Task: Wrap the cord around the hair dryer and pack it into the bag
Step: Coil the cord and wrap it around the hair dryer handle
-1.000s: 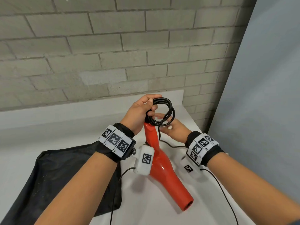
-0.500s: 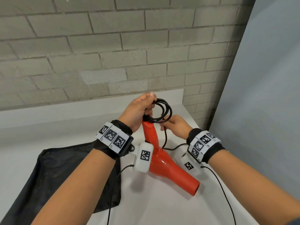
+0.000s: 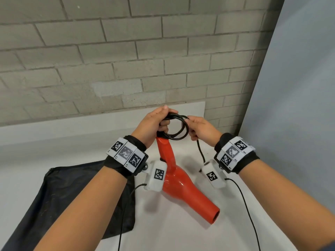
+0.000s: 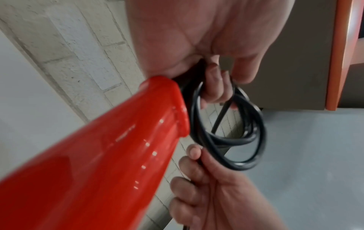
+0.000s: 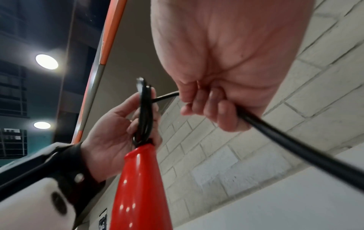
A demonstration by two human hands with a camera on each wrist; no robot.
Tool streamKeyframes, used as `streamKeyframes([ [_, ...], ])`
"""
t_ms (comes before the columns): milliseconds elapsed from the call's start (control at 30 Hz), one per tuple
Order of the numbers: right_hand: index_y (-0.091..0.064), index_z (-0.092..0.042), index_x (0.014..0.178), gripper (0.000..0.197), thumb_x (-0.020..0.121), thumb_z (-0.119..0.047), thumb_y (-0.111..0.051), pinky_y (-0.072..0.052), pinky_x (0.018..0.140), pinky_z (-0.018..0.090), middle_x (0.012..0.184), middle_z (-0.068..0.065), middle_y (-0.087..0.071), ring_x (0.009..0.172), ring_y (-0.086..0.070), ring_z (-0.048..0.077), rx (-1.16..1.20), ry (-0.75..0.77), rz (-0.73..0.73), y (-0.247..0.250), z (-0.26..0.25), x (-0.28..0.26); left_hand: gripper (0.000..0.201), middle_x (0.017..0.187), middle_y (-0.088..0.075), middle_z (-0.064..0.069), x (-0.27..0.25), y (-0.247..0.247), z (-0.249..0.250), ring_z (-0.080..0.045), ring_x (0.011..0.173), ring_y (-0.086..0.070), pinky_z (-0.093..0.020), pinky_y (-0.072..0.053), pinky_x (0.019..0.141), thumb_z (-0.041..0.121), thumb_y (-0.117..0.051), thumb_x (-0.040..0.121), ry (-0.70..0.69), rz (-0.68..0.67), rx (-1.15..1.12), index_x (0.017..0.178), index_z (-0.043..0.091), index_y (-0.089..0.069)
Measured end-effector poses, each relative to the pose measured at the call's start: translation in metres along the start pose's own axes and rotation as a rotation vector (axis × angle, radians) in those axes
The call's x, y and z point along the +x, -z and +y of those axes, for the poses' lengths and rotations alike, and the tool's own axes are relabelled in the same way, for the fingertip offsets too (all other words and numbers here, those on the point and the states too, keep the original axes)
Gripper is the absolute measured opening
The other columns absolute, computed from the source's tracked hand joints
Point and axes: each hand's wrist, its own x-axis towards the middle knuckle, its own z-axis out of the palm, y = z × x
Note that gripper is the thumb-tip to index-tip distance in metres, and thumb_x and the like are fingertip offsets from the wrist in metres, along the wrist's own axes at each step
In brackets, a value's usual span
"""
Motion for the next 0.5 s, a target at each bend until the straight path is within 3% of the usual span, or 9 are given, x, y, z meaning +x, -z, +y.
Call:
streamKeyframes([
  [67, -0.044, -0.018, 0.063, 0.037, 0.099, -0.014, -0.033, -0.022, 0.043, 0.020, 0.053, -0.005, -0.031, 0.039, -0.026, 0.003, -0.054, -0.007, 0.011, 0.001, -0.010, 0.003, 0.033, 0.042, -0.032, 0.015, -0.001, -0.002, 0.002, -0.001, 0.039, -0.025, -0.017, -0.027, 0.049, 0.024, -0.032, 0.097, 0.030, -0.008, -0.027, 0.081, 0.014, -0.059],
  [167, -0.046, -0.020, 0.065, 0.034, 0.097, -0.015, -0.035, -0.024, 0.040, 0.016, 0.057, -0.005, -0.030, 0.035, -0.028, 0.000, -0.196, 0.041, 0.109, 0.003, -0.030, 0.006, 0.023, 0.039, -0.032, 0.014, -0.003, -0.004, 0.003, 0.000, 0.036, -0.025, -0.016, -0.028, 0.047, 0.020, -0.036, 0.096, 0.027, -0.011, -0.018, 0.082, 0.015, -0.053],
  [233, -0.048, -0.023, 0.064, 0.033, 0.095, -0.014, -0.039, -0.028, 0.046, 0.014, 0.057, -0.007, -0.035, 0.038, -0.036, -0.001, -0.321, 0.139, 0.202, 0.003, -0.049, 0.006, 0.017, 0.038, -0.034, 0.014, -0.004, -0.005, 0.004, -0.001, 0.036, -0.027, -0.015, -0.029, 0.047, 0.018, -0.037, 0.096, 0.012, -0.012, 0.018, 0.094, 0.014, -0.053],
  [300, -0.053, -0.020, 0.068, 0.029, 0.093, -0.012, -0.043, -0.033, 0.055, 0.015, 0.062, -0.008, -0.047, 0.055, -0.044, -0.001, -0.428, 0.258, 0.262, 0.000, -0.068, 0.002, 0.024, 0.039, -0.032, 0.014, -0.003, -0.007, 0.004, -0.001, 0.038, -0.027, -0.014, -0.027, 0.047, 0.020, -0.034, 0.097, -0.006, -0.041, 0.105, 0.100, 0.010, -0.056],
  [367, -0.060, -0.009, 0.077, 0.021, 0.092, -0.011, -0.045, -0.036, 0.062, 0.024, 0.069, 0.000, -0.057, 0.067, -0.050, 0.012, -0.521, 0.340, 0.290, -0.007, -0.083, -0.006, 0.038, 0.044, -0.029, 0.014, -0.002, -0.009, 0.003, -0.001, 0.039, -0.025, -0.012, -0.025, 0.045, 0.023, -0.032, 0.097, -0.033, -0.066, 0.174, 0.077, 0.012, -0.062],
  [433, -0.059, -0.005, 0.080, 0.020, 0.092, -0.013, -0.045, -0.035, 0.060, 0.030, 0.067, 0.006, -0.055, 0.067, -0.050, 0.019, -0.587, 0.382, 0.311, -0.017, -0.089, -0.016, 0.057, 0.049, -0.026, 0.008, -0.001, -0.008, 0.001, -0.001, 0.041, -0.025, -0.012, -0.025, 0.044, 0.023, -0.031, 0.098, -0.060, -0.032, 0.192, 0.051, 0.024, -0.063],
  [500, -0.056, -0.007, 0.078, 0.021, 0.094, -0.014, -0.043, -0.035, 0.058, 0.031, 0.064, 0.003, -0.051, 0.064, -0.048, 0.020, -0.600, 0.418, 0.327, -0.031, -0.088, -0.026, 0.055, 0.046, -0.030, 0.011, 0.002, -0.006, -0.001, 0.000, 0.041, -0.025, -0.012, -0.026, 0.044, 0.023, -0.031, 0.098, -0.081, 0.035, 0.153, 0.051, 0.025, -0.061],
])
